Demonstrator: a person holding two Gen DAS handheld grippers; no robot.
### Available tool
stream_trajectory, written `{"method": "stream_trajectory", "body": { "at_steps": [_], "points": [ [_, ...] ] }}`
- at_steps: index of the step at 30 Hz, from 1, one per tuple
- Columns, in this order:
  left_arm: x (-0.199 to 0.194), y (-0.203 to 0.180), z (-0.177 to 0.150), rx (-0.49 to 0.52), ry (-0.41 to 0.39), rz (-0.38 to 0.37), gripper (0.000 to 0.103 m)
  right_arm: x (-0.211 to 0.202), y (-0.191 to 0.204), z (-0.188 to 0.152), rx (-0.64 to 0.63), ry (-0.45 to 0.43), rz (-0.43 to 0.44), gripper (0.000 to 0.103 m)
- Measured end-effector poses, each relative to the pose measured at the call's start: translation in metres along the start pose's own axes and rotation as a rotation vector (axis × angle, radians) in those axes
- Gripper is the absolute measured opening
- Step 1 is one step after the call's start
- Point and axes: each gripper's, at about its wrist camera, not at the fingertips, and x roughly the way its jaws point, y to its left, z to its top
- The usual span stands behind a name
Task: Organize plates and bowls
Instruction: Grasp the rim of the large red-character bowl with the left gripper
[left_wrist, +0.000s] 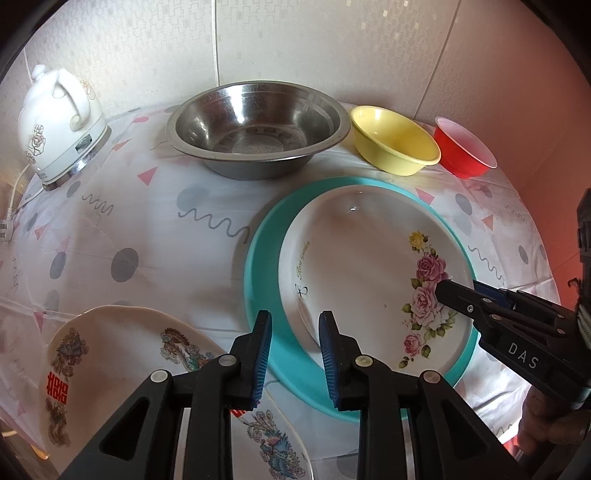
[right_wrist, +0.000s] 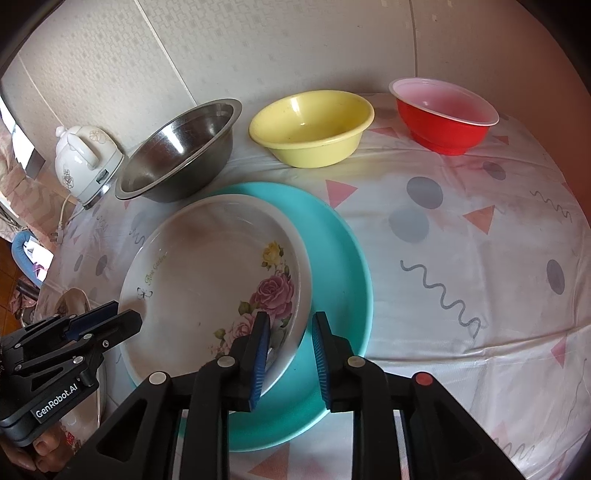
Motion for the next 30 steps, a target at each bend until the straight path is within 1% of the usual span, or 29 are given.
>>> {"method": "stream_trajectory", "body": {
  "at_steps": [5,8,10,13,16,17,19,21,23,26,27,28,29,30],
  "points": [
    [-0.013,0.004,0.0,-0.008,-0.038,0.0,0.028,-0.001,0.002,-0.001,-0.001,0.002,-0.018,0.03],
    [-0.021,0.009,0.0,-0.017,-0.058,-0.003,0.028,-0.002,0.001,-0.002,0.007,0.002,-0.027,0.036],
    [-0.027,0.015,-0.001,-0.03,-0.068,-0.012,0.03,-0.005,-0.002,-0.002,0.02,-0.006,-0.034,0.038],
    [-0.037,0.03,-0.004,-0.064,-0.086,-0.018,0.032,-0.016,-0.006,-0.001,0.04,-0.043,-0.036,0.04],
    [-0.049,0.05,-0.008,-0.108,-0.105,0.0,0.034,-0.032,-0.007,0.003,0.046,-0.097,-0.011,0.041],
    [-0.053,0.057,-0.01,-0.123,-0.112,0.0,0.034,-0.037,-0.006,0.004,0.044,-0.109,0.008,0.041],
    [-0.059,0.071,-0.016,-0.152,-0.117,0.027,0.034,-0.045,0.0,0.006,0.03,-0.129,0.074,0.041],
    [-0.064,0.086,-0.021,-0.185,-0.125,0.05,0.034,-0.052,0.011,0.006,-0.008,-0.132,0.159,0.041],
    [-0.07,0.104,-0.028,-0.221,-0.132,0.068,0.034,-0.055,0.026,0.005,-0.052,-0.114,0.27,0.041],
    [-0.076,0.129,-0.042,-0.274,-0.13,0.094,0.035,-0.053,0.056,-0.003,-0.139,-0.035,0.465,0.04],
    [-0.077,0.138,-0.047,-0.29,-0.127,0.094,0.035,-0.051,0.066,-0.008,-0.168,-0.003,0.516,0.041],
    [-0.078,0.147,-0.052,-0.302,-0.126,0.089,0.035,-0.048,0.076,-0.015,-0.202,0.033,0.553,0.04],
    [-0.08,0.155,-0.058,-0.318,-0.128,0.091,0.035,-0.044,0.086,-0.021,-0.236,0.072,0.572,0.04],
    [-0.082,0.162,-0.064,-0.333,-0.132,0.094,0.035,-0.039,0.094,-0.026,-0.265,0.103,0.569,0.04]
  ]
}}
